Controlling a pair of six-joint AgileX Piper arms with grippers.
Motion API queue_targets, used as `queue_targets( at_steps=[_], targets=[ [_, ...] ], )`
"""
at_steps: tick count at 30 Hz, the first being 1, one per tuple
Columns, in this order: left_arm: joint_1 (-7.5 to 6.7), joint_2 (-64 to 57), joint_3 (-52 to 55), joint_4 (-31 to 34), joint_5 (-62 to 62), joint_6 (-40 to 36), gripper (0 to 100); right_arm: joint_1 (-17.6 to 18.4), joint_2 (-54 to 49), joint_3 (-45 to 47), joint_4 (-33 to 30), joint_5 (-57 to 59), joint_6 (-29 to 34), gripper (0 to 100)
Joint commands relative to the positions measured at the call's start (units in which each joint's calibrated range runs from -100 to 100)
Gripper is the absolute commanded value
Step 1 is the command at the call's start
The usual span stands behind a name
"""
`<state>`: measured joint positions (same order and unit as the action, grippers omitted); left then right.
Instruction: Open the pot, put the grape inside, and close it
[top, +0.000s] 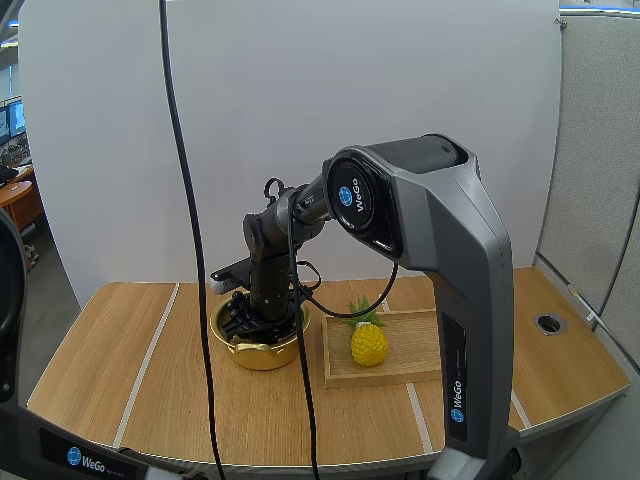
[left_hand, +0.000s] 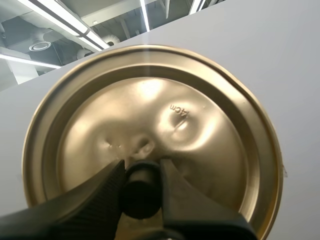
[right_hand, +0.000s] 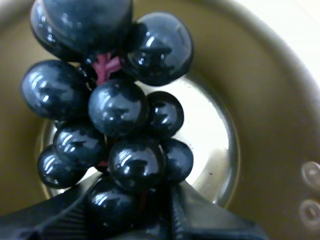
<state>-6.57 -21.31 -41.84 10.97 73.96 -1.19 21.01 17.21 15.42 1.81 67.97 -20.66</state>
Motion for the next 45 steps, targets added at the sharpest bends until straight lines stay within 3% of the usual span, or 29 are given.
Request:
queue_targets(
  at_steps=[1,3,5,9,10,21,37,45],
  targets=[
    [0.06,-0.4,-0.4,0.8,-2.5,-0.5,0,-0.3,0.6,1.6,-3.2,11.3,-0.6,0],
    [0.06,-0.4,-0.4,0.8,-2.5,-0.5,0,-0.3,0.6,1.6,-3.8,11.3,-0.6,0],
    [0.06,-0.4,-0.4,0.8,-2.5,-0.5,0,-0.3,0.6,1.6,-3.9,11.4,-0.6,22],
    [0.06,-0.4,-0.4,0.8,-2.5,-0.5,0,-0.3,0.6,1.6,-3.9,12.0,-0.6,90],
    [0.06,-0.4,-0.4,0.8,-2.5,-0.5,0,-0.3,0.6,1.6,-3.9,12.0,-0.6,100],
    [0.06,-0.4,-0.4,0.8,-2.5,-0.5,0,-0.3,-0.1,1.6,-4.8,12.0,-2.1,100],
    [0.06,-0.4,-0.4,0.8,-2.5,-0.5,0,-0.3,-13.6,1.5,-5.5,6.6,-2.1,100],
    [0.06,-0.4,-0.4,0.8,-2.5,-0.5,0,-0.3,-14.6,0.8,-5.5,7.2,-2.1,100]
  ],
)
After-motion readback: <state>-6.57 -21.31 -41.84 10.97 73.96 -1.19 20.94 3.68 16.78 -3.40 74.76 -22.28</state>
